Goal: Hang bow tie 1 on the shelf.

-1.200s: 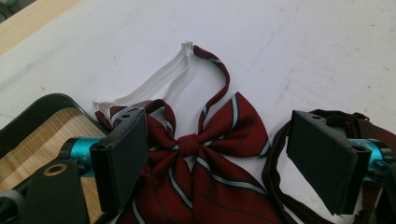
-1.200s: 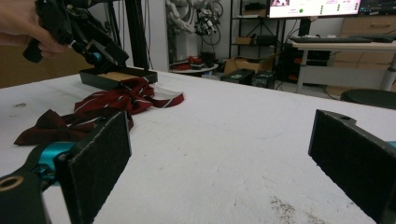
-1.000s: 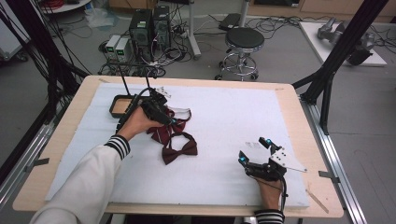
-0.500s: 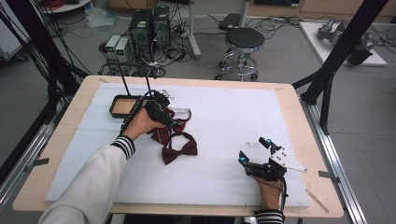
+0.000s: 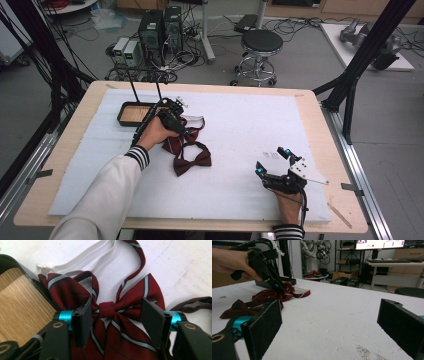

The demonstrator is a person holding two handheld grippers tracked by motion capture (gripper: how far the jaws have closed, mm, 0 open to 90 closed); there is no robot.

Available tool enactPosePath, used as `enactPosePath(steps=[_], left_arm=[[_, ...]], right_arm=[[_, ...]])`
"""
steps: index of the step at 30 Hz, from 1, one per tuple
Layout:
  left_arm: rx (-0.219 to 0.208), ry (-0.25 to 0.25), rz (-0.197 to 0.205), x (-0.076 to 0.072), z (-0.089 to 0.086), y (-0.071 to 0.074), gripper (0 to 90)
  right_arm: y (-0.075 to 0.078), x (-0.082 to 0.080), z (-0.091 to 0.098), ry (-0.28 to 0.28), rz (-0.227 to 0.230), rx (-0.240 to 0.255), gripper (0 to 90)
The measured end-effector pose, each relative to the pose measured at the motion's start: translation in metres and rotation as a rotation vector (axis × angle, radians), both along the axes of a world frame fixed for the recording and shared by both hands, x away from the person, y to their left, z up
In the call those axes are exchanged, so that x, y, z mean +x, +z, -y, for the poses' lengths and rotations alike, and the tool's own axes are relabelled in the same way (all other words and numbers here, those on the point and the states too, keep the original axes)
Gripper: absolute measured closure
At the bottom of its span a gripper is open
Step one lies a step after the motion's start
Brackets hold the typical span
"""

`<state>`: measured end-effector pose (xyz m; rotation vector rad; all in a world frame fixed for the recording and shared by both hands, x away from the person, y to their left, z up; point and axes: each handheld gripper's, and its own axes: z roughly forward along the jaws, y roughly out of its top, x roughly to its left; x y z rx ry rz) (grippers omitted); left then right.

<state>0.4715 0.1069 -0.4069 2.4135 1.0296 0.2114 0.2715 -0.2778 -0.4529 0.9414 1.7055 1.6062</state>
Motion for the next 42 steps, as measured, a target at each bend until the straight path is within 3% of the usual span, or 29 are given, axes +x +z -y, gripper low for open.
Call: enactPosePath(steps=[7,18,21,36,42], left_arm=[[0.021,0.015,0.011,0.001,0.002,-0.001,50.1],[0.093,0.028,0.019,0.002,0.008,-0.005,58.2],[0.085,0.041,0.017,0.003,0.007,-0.006,63.8],[0.106,0.032,0.049,0.001,0.009,-0.004,68.2],[0.079,0.026,0.094,-0.004,0.009,0.004,68.2]], right_arm=[[0.000,0.000,0.000,-0.002,0.000,-0.001,5.0],[0.000,0.000,0.000,-0.002,-0.001,-0.001,4.9],[0.000,0.000,0.000,0.000,0.003,-0.004,4.9],[0.000,0.000,0.000,-0.001,0.000,0.002,4.9],[0.000,0.000,0.000,-0.001,0.000,0.002,5.0]])
